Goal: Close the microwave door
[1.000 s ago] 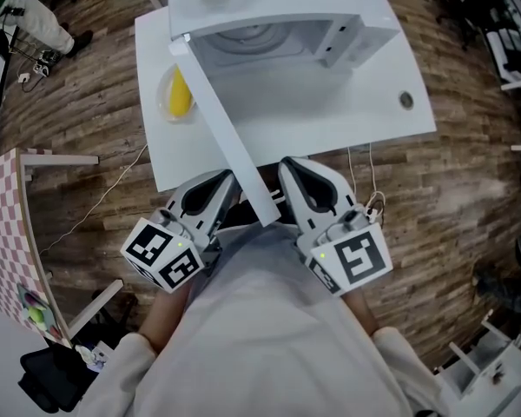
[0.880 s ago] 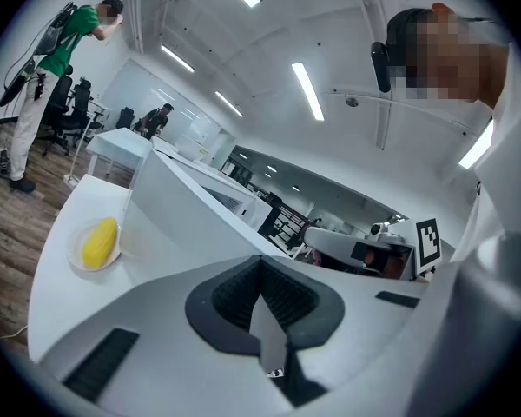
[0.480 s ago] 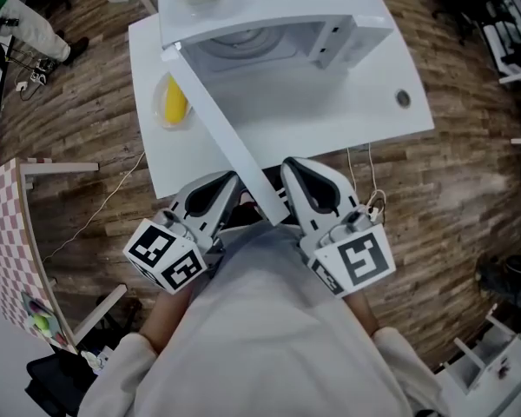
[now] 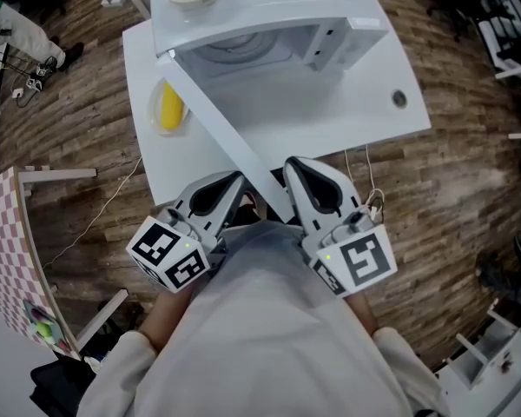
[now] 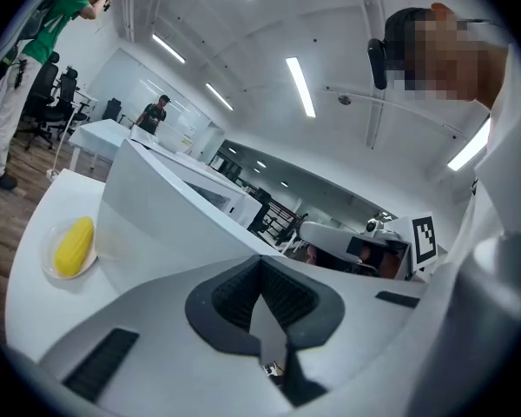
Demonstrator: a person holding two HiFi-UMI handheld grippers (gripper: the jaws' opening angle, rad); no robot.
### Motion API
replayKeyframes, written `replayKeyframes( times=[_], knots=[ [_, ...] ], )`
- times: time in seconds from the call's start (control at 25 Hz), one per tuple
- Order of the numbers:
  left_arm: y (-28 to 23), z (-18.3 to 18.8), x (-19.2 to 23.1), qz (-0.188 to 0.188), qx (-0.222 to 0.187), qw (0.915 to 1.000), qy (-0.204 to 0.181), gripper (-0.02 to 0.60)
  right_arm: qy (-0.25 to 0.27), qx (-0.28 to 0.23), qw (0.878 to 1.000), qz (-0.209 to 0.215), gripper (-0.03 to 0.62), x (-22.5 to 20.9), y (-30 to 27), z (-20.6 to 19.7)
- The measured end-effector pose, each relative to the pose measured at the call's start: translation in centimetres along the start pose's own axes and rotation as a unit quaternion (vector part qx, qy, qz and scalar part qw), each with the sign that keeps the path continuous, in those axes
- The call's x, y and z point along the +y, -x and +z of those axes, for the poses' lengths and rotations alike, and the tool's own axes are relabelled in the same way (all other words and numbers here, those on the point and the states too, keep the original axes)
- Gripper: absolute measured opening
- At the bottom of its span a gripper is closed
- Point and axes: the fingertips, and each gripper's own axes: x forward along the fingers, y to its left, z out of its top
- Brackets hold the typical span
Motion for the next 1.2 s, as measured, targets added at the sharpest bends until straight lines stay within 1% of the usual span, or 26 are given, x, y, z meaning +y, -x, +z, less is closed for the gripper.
replayKeyframes(
  times=[0.44, 1.2],
  knots=[
    [-1.7, 0.2, -0.4, -0.021, 0.012, 0.9997, -0.002, 0.017, -0.008, -0.004, 1.000, -0.020, 0.023, -1.8, 0.1, 0.6],
    [-3.5, 0.5, -0.4, -0.039, 0.013, 0.9991, 0.006, 0.017, -0.022, -0.009, 0.999, -0.041, 0.023, -3.6, 0.3, 0.8]
  ],
)
